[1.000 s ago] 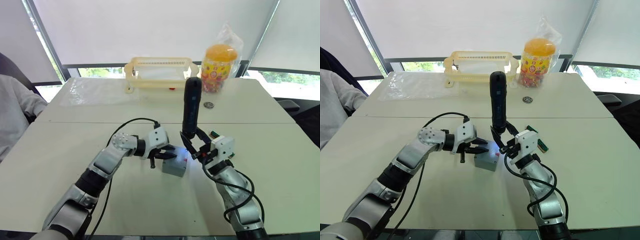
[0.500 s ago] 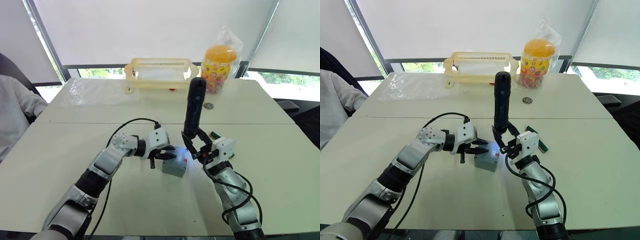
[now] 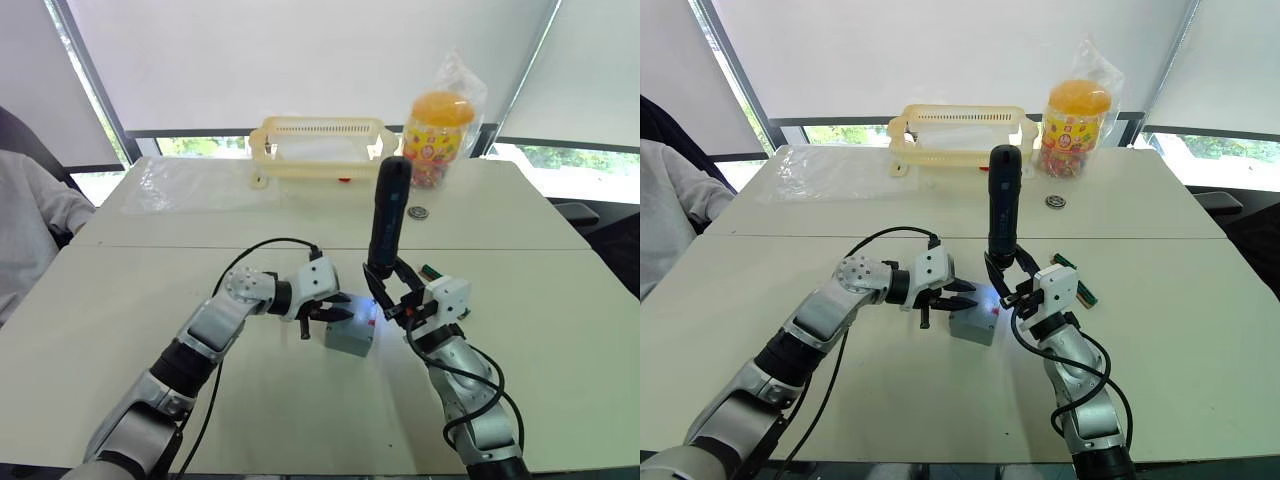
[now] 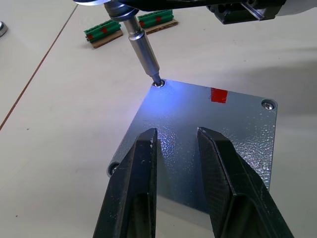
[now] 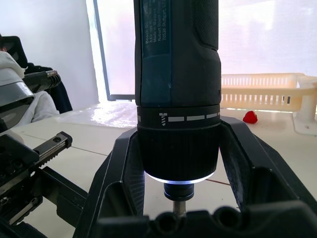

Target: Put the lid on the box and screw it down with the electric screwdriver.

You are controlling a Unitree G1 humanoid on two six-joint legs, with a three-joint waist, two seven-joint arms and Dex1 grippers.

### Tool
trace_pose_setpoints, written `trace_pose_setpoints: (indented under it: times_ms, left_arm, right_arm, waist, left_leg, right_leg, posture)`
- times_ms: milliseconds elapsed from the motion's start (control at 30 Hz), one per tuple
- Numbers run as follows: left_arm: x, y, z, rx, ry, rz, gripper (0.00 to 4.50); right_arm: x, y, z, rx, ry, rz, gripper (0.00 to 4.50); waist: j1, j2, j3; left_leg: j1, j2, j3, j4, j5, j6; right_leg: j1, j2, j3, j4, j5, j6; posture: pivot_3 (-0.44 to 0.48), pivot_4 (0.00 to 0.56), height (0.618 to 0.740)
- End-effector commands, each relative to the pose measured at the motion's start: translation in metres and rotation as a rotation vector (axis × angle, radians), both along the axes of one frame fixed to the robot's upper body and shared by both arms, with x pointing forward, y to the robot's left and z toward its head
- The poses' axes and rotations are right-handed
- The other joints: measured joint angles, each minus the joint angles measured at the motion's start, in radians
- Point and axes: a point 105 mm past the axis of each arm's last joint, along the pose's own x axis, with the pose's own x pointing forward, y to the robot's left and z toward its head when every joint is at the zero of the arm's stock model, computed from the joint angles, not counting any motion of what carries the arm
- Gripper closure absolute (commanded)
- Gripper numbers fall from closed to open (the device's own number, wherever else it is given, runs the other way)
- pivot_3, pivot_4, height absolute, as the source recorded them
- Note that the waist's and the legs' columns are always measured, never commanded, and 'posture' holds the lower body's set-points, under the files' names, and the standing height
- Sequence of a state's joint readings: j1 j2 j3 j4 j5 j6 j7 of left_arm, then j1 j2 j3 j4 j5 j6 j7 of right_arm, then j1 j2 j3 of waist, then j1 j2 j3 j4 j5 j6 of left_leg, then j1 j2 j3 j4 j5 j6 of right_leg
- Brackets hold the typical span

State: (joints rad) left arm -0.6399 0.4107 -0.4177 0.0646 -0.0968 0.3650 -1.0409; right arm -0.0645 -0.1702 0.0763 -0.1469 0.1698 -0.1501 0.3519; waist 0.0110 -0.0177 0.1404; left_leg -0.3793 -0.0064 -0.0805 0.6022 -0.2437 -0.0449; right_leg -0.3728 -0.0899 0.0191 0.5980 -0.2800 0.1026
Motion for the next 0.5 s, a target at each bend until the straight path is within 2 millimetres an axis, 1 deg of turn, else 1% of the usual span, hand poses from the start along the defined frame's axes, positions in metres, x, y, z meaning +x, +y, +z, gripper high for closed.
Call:
trace_pose_setpoints:
  times_ms: [33, 133, 367, 433, 500]
  left_arm:
    - [-0.004, 0.014, -0.04, 0.131, 0.099, 0.042, 3.25]
    - [-0.004, 0.014, -0.041, 0.132, 0.1, 0.043, 3.25]
    - [-0.005, 0.013, -0.046, 0.14, 0.108, 0.042, 3.25]
    - [-0.006, 0.012, -0.048, 0.142, 0.111, 0.041, 3.25]
    - [-0.006, 0.012, -0.05, 0.146, 0.117, 0.044, 3.25]
  right_arm:
    - [-0.002, -0.011, -0.055, -0.055, 0.212, -0.044, 2.51]
    - [-0.001, -0.012, -0.053, -0.057, 0.203, -0.046, 2.51]
    - [0.004, -0.017, -0.033, -0.061, 0.135, -0.069, 2.51]
    - [0.004, -0.018, -0.026, -0.063, 0.108, -0.077, 2.51]
    - [0.007, -0.021, -0.009, -0.061, 0.053, -0.096, 2.51]
  waist:
    - [0.001, -0.001, -0.001]
    - [0.002, -0.002, -0.002]
    - [0.002, -0.001, -0.002]
    - [0.002, 0.0, -0.001]
    - [0.003, 0.0, -0.001]
  left_leg:
    - [0.0, 0.0, 0.0, -0.002, 0.0, 0.0]
    - [0.001, 0.0, 0.0, -0.004, 0.0, 0.0]
    - [0.001, 0.0, 0.0, -0.004, 0.0, 0.0]
    - [0.001, 0.0, 0.0, -0.004, 0.0, 0.0]
    - [0.0, -0.001, 0.0, -0.004, 0.0, 0.0]
  right_leg:
    - [0.0, 0.0, 0.0, -0.001, 0.0, 0.0]
    - [0.0, 0.0, -0.001, -0.002, 0.0, 0.0]
    - [0.0, 0.0, -0.001, -0.002, 0.0, 0.0]
    - [0.0, -0.001, -0.001, -0.002, 0.0, 0.0]
    - [0.0, -0.001, -0.001, -0.003, 0.0, 0.0]
  posture:
    - [0.0, 0.15, 0.74]
    - [0.0, 0.15, 0.74]
    - [0.0, 0.15, 0.74]
    - [0.0, 0.15, 0.74]
    - [0.0, 0.15, 0.74]
